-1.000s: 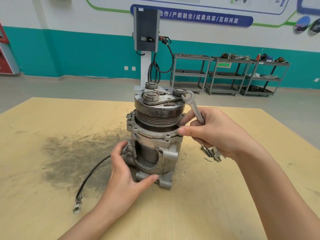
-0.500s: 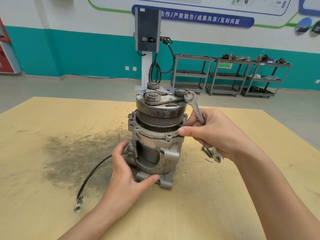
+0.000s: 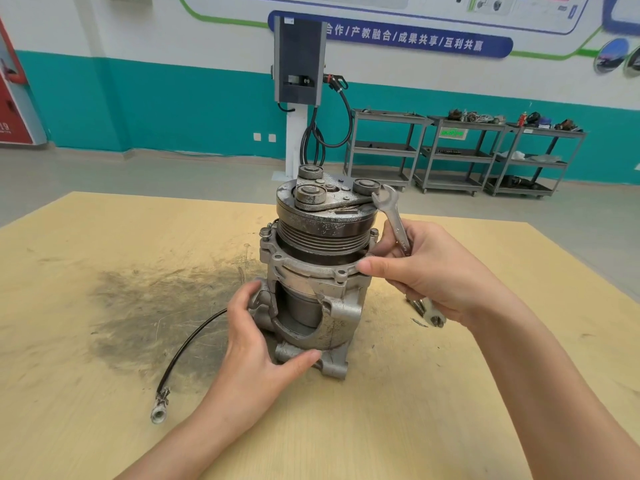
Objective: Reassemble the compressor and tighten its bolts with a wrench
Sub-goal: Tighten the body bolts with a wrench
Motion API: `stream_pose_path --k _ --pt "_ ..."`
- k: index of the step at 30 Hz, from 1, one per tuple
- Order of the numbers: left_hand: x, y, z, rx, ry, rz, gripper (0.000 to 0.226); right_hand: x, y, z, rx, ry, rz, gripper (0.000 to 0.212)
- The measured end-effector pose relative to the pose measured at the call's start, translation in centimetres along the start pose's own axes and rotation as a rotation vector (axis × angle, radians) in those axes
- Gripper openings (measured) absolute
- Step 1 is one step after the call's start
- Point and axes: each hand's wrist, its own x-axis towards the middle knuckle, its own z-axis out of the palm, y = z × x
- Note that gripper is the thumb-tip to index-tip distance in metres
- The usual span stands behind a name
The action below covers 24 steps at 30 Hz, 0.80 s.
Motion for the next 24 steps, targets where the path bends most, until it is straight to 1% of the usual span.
stream_pose_path --k 2,5,9,13,17,19,22,24 --pt "0.0 0.0 0.0 0.000 -0.002 -0.003 0.107 -0.1 -0.1 -0.2 -0.046 -0.001 -0.014 0.025" --pt "0.0 0.0 0.0 0.001 0.000 -0.002 0.106 -0.1 -0.4 -1.0 -0.016 -0.053 0.028 0.020" --pt "-0.1 0.0 0.1 -0.001 0.005 -0.006 0.105 -0.3 -0.3 -1.1 -0.004 -0.070 0.048 0.023" --pt "-0.1 0.1 0.2 -0.011 0.020 -0.002 0.105 -0.2 -0.2 -0.4 -0.010 -0.008 0.010 0.024" --pt "-0.1 0.2 0.2 -0.016 0.019 -0.003 0.103 -0.1 -0.2 -0.1 -0.188 0.073 -0.032 0.027" --pt "-0.1 0.3 0.2 -0.016 0.014 -0.008 0.104 -0.2 -0.3 -0.4 -0.182 0.051 -0.018 0.026" --pt "-0.1 0.3 0.1 -0.015 0.010 -0.016 0.107 -0.4 -0.6 -1.0 -0.088 -0.047 0.027 0.025" --pt "-0.1 0.3 0.2 -0.016 0.008 -0.016 0.107 -0.5 -0.5 -1.0 -0.066 -0.060 0.030 0.021"
